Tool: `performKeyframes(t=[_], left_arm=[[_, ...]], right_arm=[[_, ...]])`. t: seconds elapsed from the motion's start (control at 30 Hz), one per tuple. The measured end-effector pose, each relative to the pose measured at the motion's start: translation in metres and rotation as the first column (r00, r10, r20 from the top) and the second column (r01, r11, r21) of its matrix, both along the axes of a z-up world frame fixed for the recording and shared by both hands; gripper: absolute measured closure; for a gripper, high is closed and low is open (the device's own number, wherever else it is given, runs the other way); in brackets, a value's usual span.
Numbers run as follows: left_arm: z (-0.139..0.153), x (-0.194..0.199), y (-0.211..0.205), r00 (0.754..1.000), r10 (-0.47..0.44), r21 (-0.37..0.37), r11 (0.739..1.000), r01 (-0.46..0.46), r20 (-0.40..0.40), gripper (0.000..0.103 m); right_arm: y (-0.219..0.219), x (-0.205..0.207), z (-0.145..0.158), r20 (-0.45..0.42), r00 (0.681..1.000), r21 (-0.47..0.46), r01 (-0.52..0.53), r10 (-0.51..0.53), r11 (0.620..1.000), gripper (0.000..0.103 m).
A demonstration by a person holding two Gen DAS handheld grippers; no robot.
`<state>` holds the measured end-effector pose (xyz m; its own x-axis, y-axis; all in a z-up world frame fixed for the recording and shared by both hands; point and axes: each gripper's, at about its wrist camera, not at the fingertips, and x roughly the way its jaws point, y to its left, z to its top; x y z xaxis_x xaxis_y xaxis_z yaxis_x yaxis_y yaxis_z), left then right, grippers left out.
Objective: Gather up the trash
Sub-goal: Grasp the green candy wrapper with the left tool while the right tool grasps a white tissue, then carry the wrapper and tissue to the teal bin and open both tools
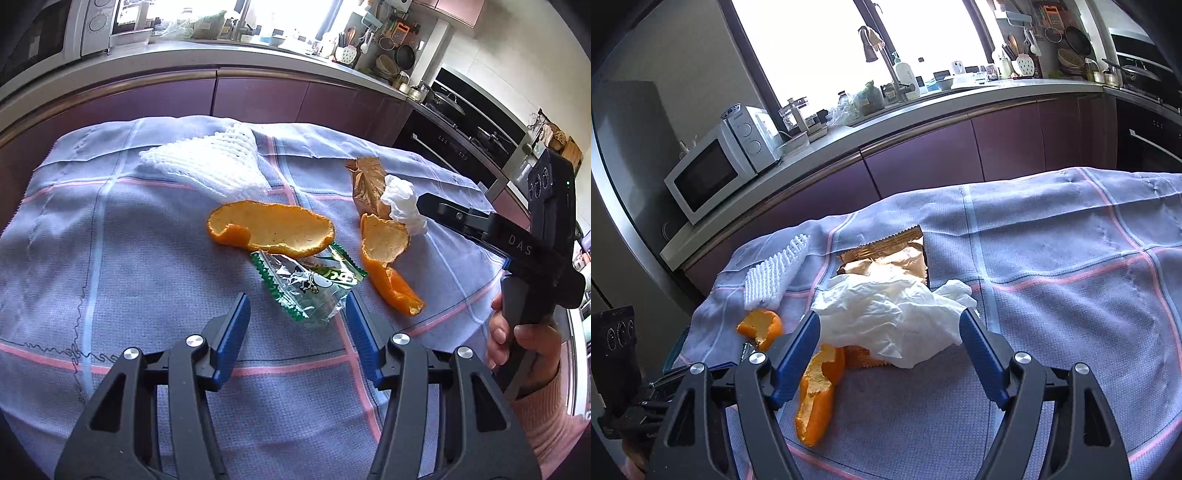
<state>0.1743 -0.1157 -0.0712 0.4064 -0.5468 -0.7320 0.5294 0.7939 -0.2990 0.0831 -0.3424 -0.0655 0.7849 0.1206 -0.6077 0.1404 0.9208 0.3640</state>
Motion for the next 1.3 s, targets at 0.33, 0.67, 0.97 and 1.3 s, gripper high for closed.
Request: performKeyframes(t=[0.33, 0.67, 0.97, 1.3], left_arm=[[-0.01, 0.007, -0.006, 0.999, -0.013, -0.005, 1.0, 0.013, -0.037, 0.092], [0.002, -0.008, 0.005, 1.0, -0.012, -0.04, 0.999, 0.011, -0.013, 0.094], [0.022, -0.031, 0.041, 0.999, 0.015, -0.087, 0.996, -0.013, 0.029, 0.094], [0.041, -0.049, 0.092, 0.993, 0.084, -0.109, 0.991, -0.075, 0.077, 0.094]], right_arm=[[-0.003, 0.004, -0.015, -0.056, 0.997, 0.025, -0.046, 0.047, 0.999, 0.083], [-0.005, -0.014, 0.0, 0.002, 0.999, 0.021, -0.037, 0.037, 0.999, 0.095], [0.008, -0.034, 0.02, 0.061, 0.995, 0.016, -0.083, 0.082, 0.996, 0.095], [0.055, -0.038, 0.035, 0.1, 0.976, -0.003, -0.192, 0.192, 0.981, 0.095]])
